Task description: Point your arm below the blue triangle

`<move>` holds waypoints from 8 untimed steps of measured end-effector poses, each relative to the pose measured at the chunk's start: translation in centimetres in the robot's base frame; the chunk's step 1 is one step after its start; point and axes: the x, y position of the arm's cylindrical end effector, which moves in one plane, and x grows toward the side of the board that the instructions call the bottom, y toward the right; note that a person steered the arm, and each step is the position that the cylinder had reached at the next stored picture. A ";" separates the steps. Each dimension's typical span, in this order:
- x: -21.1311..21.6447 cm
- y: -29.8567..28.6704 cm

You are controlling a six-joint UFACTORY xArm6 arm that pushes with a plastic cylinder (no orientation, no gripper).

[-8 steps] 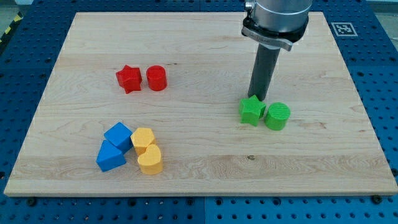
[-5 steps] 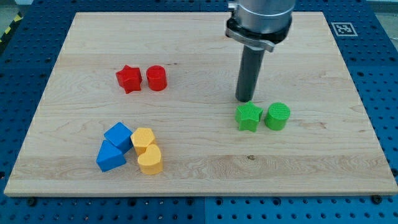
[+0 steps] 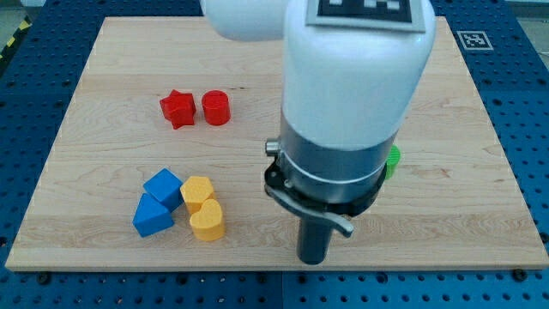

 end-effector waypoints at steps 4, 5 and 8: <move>0.0 -10.7; 0.0 -11.2; -0.3 -15.6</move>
